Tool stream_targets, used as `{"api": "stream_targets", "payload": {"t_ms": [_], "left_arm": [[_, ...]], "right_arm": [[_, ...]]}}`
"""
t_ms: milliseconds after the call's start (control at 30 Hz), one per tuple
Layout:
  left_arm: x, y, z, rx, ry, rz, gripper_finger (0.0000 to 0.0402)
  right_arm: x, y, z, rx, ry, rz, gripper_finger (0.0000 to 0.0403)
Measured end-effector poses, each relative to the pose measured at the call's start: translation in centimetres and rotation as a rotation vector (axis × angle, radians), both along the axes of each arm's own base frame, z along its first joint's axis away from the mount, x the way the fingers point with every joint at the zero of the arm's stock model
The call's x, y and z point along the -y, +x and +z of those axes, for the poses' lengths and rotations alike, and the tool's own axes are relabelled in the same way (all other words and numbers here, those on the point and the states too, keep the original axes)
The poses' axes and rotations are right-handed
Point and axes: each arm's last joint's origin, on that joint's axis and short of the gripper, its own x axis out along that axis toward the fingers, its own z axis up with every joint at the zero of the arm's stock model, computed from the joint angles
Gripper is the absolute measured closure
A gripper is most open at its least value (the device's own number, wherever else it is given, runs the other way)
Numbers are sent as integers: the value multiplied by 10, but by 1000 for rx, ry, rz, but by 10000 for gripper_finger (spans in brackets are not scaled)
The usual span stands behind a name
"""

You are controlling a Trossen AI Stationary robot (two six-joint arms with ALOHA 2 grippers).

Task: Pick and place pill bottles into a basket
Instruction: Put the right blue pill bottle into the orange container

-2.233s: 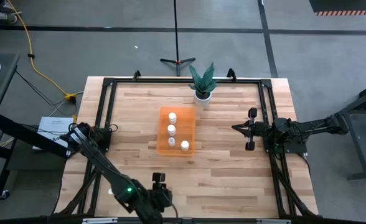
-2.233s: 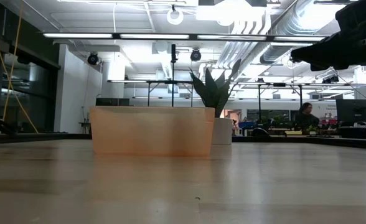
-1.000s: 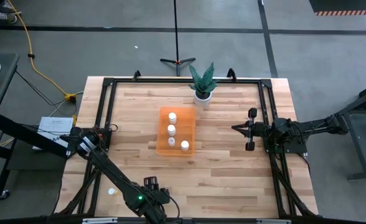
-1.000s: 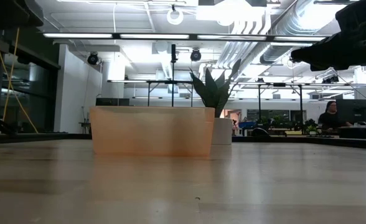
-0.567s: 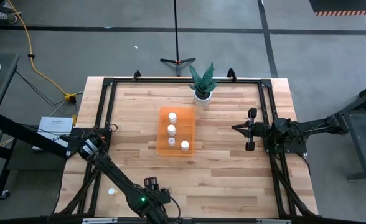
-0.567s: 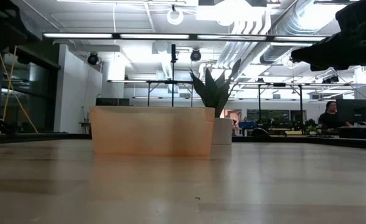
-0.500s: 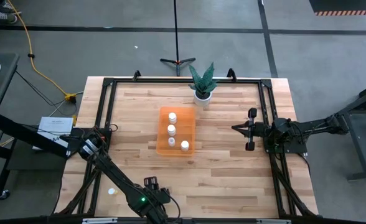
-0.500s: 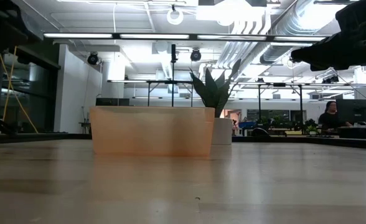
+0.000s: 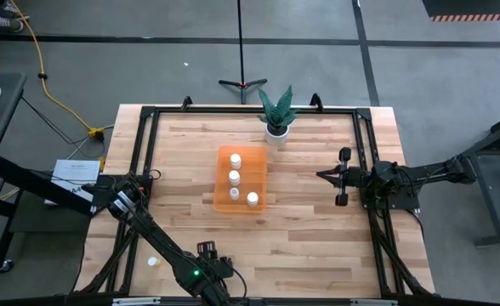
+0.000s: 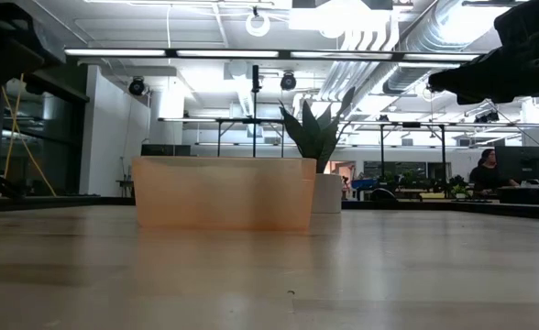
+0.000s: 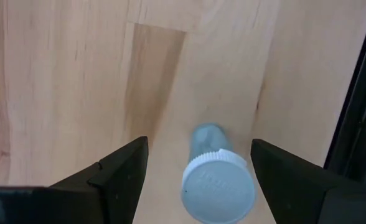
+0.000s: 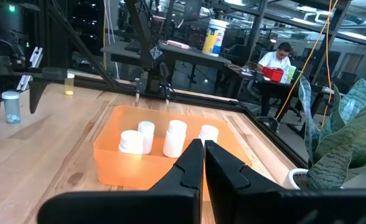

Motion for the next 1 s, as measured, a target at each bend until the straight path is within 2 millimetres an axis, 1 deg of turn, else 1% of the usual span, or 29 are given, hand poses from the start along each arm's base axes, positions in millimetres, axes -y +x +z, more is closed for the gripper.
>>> {"api": "stream_targets", "payload": {"t_ms": [100, 300, 400, 700, 867, 933, 1000], "left_arm": [[1, 0, 0, -3, -14, -2, 102], [1, 0, 0, -8, -19, -2, 166], [1, 0, 0, -9, -18, -4, 191], [0, -1, 0, -22, 13, -121, 249], [-5, 5, 5, -38, 21, -161, 270], [-8, 9, 11, -40, 22, -160, 268], [-13, 13, 17, -49, 31, -146, 258]], "right_arm": [[0, 0, 0, 0, 0, 0, 396], [0, 0, 0, 0, 0, -1, 396], [0, 0, 0, 0, 0, -1, 396], [0, 0, 0, 0, 0, -1, 396], [0, 0, 0, 1, 0, 0, 396], [0, 0, 0, 1, 0, -1, 396], [0, 0, 0, 0, 0, 0, 396]]}}
